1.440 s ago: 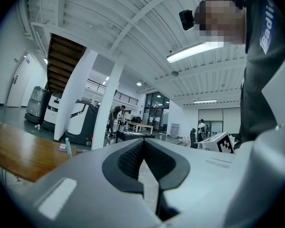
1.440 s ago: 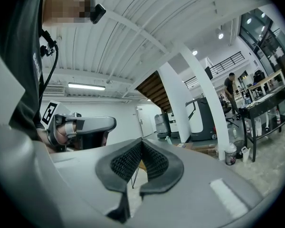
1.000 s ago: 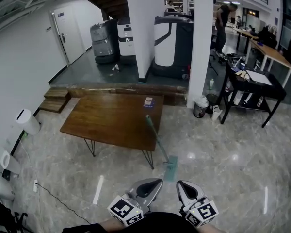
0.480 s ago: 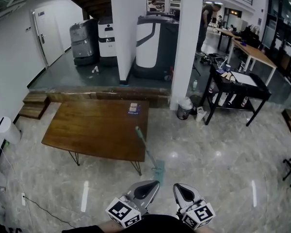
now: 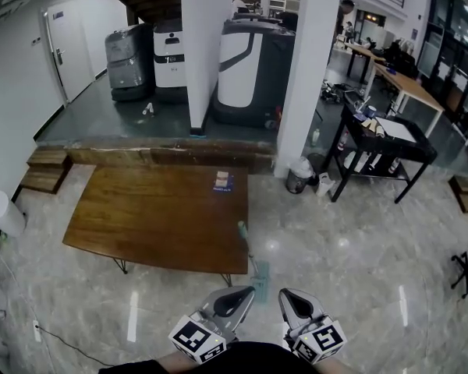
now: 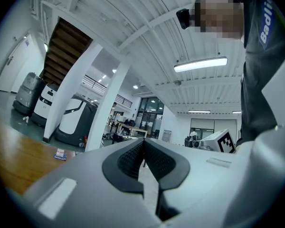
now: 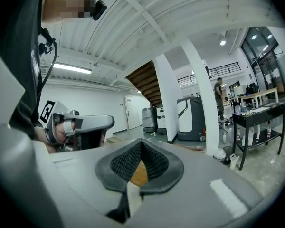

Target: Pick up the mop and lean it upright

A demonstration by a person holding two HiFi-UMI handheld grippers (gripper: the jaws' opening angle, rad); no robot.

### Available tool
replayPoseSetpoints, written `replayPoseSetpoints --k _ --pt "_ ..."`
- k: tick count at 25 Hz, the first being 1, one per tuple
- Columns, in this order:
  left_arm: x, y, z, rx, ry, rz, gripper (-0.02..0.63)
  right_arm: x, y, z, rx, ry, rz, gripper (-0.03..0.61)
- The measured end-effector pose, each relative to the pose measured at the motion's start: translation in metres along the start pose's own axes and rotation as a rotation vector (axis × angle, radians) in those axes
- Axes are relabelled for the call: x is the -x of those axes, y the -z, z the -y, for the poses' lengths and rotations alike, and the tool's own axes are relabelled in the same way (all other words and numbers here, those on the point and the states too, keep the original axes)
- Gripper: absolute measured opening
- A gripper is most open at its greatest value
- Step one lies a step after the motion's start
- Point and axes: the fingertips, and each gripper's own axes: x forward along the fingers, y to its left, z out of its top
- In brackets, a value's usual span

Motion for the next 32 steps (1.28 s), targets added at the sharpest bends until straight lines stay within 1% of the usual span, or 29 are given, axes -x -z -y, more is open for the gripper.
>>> replayPoseSetpoints --k 4,7,11,15,19,23,32 --pt "0.012 -0.01 -0.039 0.017 -0.007 0.009 0.009 -0.036 -0.003 -0.008 0.02 0.02 -0.018 0.005" --pt "0.021 -0.013 -0.06 0.033 -0.006 0.02 0.009 -0.057 -0.001 -0.015 0.035 0.029 -0.037 0.005" --pt "0.026 -0.013 -0.076 0.046 -0.005 0.017 0.009 -0.074 -0.001 -0.018 0.05 0.037 -0.047 0.005" --pt "0.021 -0.015 -0.083 0.042 -0.019 0.015 0.009 -0.083 0.001 -0.009 0.067 0.027 -0.067 0.005" --pt "0.011 -0.014 -0.087 0.038 -0.068 0.006 0.009 -0.092 0.007 0.007 0.068 -0.009 -0.086 0.006" --pt "-0.002 -0.012 -0.089 0.027 -0.128 -0.002 0.009 -0.102 0.02 0.026 0.07 -0.07 -0.12 0.008" --pt "-0.032 -0.014 -0.098 -0.008 -0.283 -0.042 0.009 -0.14 0.06 0.069 0.135 -0.201 -0.226 0.082"
